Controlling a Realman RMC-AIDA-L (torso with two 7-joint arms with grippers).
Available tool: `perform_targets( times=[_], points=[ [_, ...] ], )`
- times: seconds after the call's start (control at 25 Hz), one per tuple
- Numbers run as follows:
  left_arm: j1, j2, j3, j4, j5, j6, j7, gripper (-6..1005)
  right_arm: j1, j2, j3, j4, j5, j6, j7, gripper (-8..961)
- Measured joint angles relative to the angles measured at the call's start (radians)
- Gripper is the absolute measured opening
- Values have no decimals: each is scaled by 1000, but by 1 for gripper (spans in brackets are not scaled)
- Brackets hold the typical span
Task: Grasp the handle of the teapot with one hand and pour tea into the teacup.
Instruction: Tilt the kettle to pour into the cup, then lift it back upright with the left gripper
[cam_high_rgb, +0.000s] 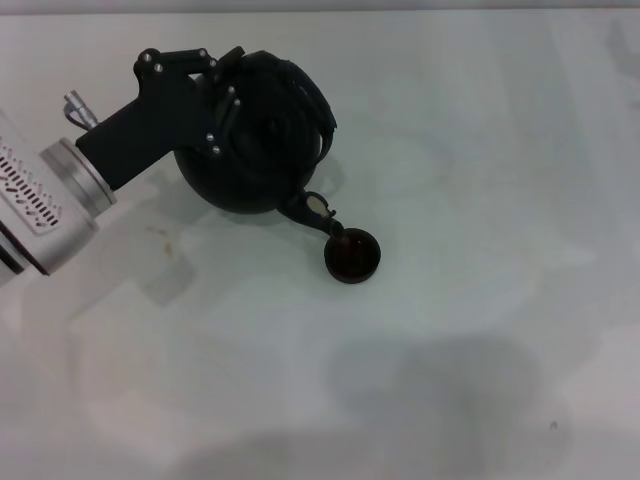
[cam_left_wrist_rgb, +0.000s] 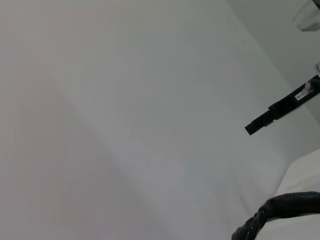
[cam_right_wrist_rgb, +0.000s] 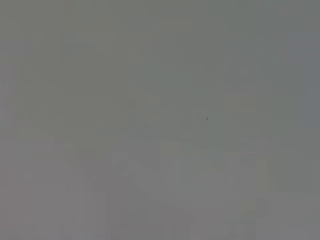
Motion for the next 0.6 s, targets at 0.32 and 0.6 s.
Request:
perform_targets(
  times=[0.32,0.6],
  points=[
    [-8,0,0,-10,10,0,0,101,0,0,0,1,0,0,14,858],
    [-8,-3,0,-13,8,0,0,100,0,0,0,0,0,0,18,858]
  ],
)
